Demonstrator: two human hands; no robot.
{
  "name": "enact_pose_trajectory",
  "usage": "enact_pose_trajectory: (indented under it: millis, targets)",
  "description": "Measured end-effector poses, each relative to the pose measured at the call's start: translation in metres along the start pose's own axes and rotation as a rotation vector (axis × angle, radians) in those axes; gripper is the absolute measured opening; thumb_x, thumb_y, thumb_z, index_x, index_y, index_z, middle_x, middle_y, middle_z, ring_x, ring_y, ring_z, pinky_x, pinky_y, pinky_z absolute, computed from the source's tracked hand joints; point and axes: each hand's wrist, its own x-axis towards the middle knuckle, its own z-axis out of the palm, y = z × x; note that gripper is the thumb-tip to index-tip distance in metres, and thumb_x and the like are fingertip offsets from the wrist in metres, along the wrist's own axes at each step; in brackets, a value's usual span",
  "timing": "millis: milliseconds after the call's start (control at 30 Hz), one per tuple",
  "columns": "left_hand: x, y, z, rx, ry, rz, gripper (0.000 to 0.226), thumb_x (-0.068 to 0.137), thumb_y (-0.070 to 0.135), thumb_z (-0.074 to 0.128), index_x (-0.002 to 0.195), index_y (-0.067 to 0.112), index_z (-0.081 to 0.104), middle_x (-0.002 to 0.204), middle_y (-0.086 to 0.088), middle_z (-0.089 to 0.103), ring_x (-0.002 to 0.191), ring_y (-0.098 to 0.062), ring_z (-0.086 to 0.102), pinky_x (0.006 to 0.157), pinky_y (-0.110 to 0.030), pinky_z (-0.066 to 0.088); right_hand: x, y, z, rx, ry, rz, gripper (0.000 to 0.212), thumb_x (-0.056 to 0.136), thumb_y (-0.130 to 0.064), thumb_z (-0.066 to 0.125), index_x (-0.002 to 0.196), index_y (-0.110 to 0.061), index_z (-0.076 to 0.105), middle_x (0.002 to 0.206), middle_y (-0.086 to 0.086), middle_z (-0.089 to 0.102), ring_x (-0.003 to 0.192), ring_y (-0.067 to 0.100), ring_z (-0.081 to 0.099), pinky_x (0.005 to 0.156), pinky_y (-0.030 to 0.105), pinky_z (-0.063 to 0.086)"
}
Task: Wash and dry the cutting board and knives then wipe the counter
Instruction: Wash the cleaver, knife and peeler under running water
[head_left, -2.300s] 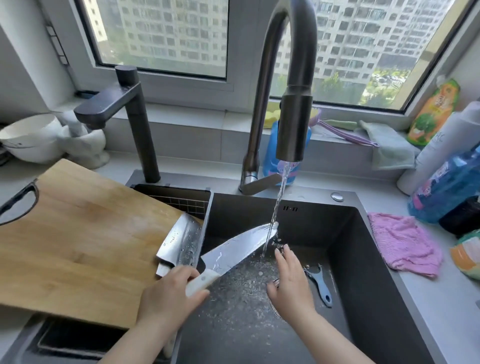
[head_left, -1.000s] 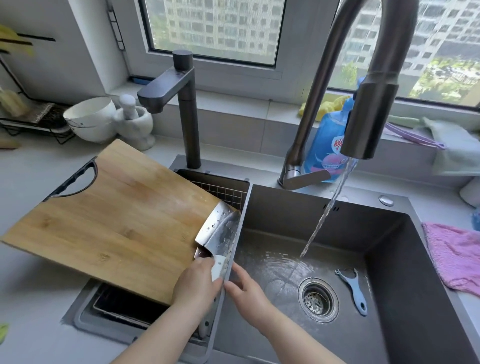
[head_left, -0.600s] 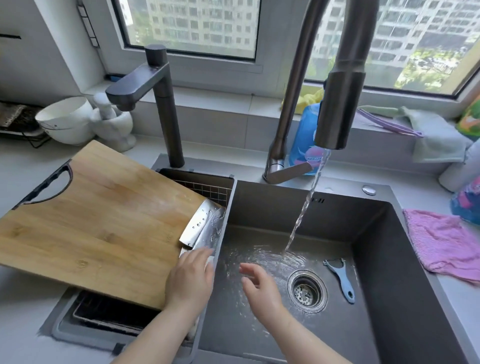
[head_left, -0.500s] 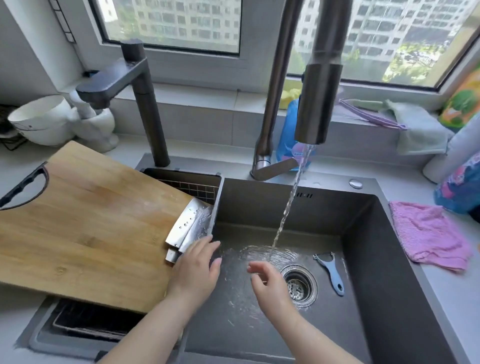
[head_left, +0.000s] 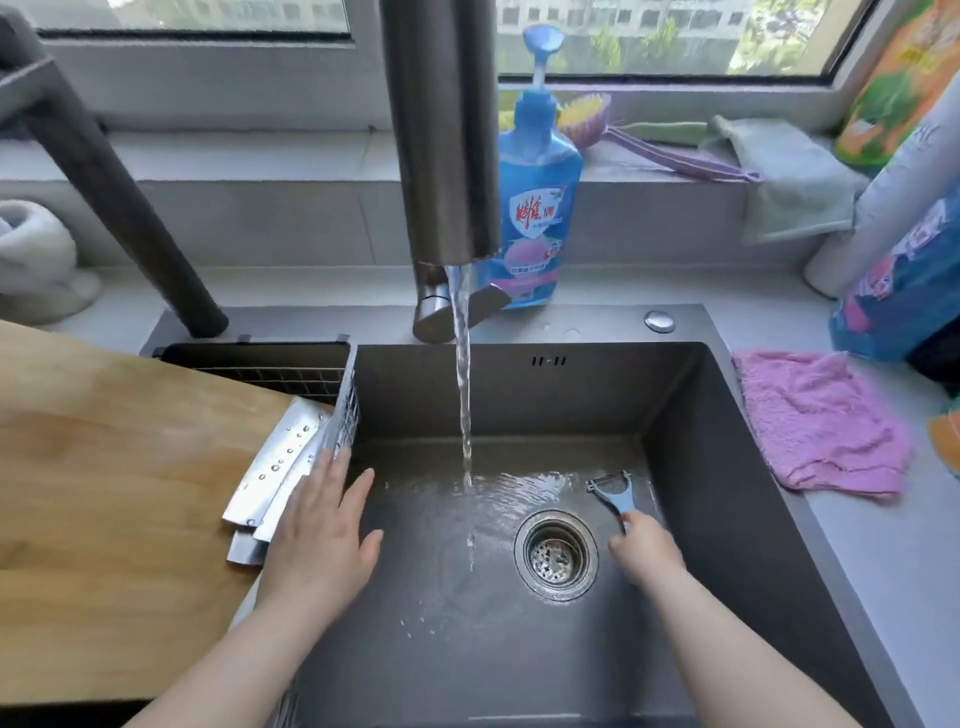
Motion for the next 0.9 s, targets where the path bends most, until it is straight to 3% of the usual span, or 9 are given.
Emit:
enact_pose_trajectory:
  millis: [100, 133, 200, 367, 600, 667, 733, 800, 900]
  targets:
    - [0.006, -0.007, 0.009, 0.04, 0.027, 0.035, 0.066, 0.075, 0.028, 0.072, 0.134, 0.011, 0.047, 0.148, -0.014, 0.032, 0.142, -0.015, 0.005, 0.108, -0.041, 0.03, 0.02, 0.006, 0.008, -0.1, 0.017, -0.013, 0.045, 0.091, -0.013, 0.043, 0.136, -0.009, 0.037, 0.143, 0.01, 0.037, 0.13, 0.029, 0.036, 0.102, 0.029, 0.034]
    - [0.008, -0.011, 0.013, 0.065, 0.035, 0.068, 0.069, 0.058, 0.026, 0.085, 0.12, 0.008, 0.06, 0.134, -0.018, 0.051, 0.136, -0.02, 0.02, 0.094, -0.046, 0.044, 0.026, 0.008, 0.01, -0.139, 0.028, -0.018, 0.045, 0.092, -0.014, 0.042, 0.136, -0.009, 0.035, 0.145, 0.01, 0.035, 0.131, 0.029, 0.034, 0.103, 0.03, 0.033]
    - [0.01, -0.016, 0.019, 0.131, 0.047, 0.095, 0.068, 0.04, 0.028, 0.091, 0.101, 0.006, 0.07, 0.11, -0.017, 0.067, 0.119, -0.028, 0.034, 0.073, -0.049, 0.052, 0.039, 0.01, 0.013, -0.191, 0.046, -0.02, 0.047, 0.092, -0.014, 0.041, 0.138, -0.009, 0.032, 0.147, 0.009, 0.031, 0.133, 0.028, 0.031, 0.105, 0.032, 0.031]
    - [0.008, -0.015, 0.021, 0.022, 0.055, -0.003, 0.055, 0.072, 0.022, 0.075, 0.124, 0.012, 0.059, 0.137, -0.008, 0.049, 0.139, -0.022, 0.019, 0.1, -0.05, 0.037, 0.05, 0.012, 0.021, -0.189, 0.118, 0.013, 0.04, 0.092, -0.01, 0.04, 0.132, -0.008, 0.036, 0.14, 0.009, 0.04, 0.129, 0.027, 0.036, 0.101, 0.032, 0.036]
    - [0.009, -0.014, 0.021, 0.061, 0.044, 0.0, 0.055, 0.062, 0.02, 0.082, 0.113, 0.009, 0.066, 0.127, -0.012, 0.058, 0.133, -0.029, 0.033, 0.09, -0.053, 0.045, 0.053, 0.006, 0.027, -0.007, 0.165, 0.109, 0.041, 0.09, -0.007, 0.044, 0.131, -0.006, 0.037, 0.133, 0.016, 0.049, 0.126, 0.031, 0.041, 0.1, 0.033, 0.035]
    - [0.01, -0.015, 0.02, 0.118, 0.057, 0.048, 0.058, 0.05, 0.021, 0.088, 0.103, 0.008, 0.07, 0.116, -0.013, 0.065, 0.126, -0.027, 0.034, 0.078, -0.052, 0.051, 0.051, 0.004, 0.024, 0.101, 0.131, 0.141, 0.038, 0.091, -0.01, 0.047, 0.128, -0.004, 0.041, 0.13, 0.019, 0.051, 0.124, 0.033, 0.044, 0.099, 0.034, 0.037]
    - [0.011, -0.016, 0.019, 0.168, 0.116, 0.092, 0.062, 0.036, 0.022, 0.092, 0.093, 0.007, 0.072, 0.104, -0.013, 0.069, 0.116, -0.026, 0.036, 0.065, -0.049, 0.054, 0.049, 0.002, 0.02, 0.196, 0.075, 0.122, 0.028, 0.092, -0.019, 0.048, 0.116, -0.005, 0.053, 0.121, 0.019, 0.057, 0.117, 0.033, 0.052, 0.089, 0.032, 0.042]
    - [0.011, -0.016, 0.02, 0.161, 0.155, 0.099, 0.061, 0.034, 0.021, 0.092, 0.09, 0.007, 0.073, 0.101, -0.013, 0.07, 0.115, -0.026, 0.036, 0.063, -0.048, 0.054, 0.042, -0.005, 0.012, 0.312, -0.016, 0.072, 0.013, 0.092, -0.016, 0.049, 0.088, -0.01, 0.06, 0.097, 0.017, 0.058, 0.097, 0.029, 0.058, 0.067, 0.028, 0.042]
    - [0.008, -0.009, 0.016, 0.094, 0.12, 0.034, 0.055, 0.055, 0.02, 0.086, 0.106, 0.007, 0.069, 0.12, -0.012, 0.062, 0.13, -0.023, 0.029, 0.086, -0.049, 0.049, 0.02, -0.021, 0.003, 0.666, -0.206, 0.037, 0.014, 0.088, 0.003, 0.051, 0.09, -0.009, 0.057, 0.091, 0.012, 0.057, 0.069, 0.02, 0.053, 0.054, 0.022, 0.036]
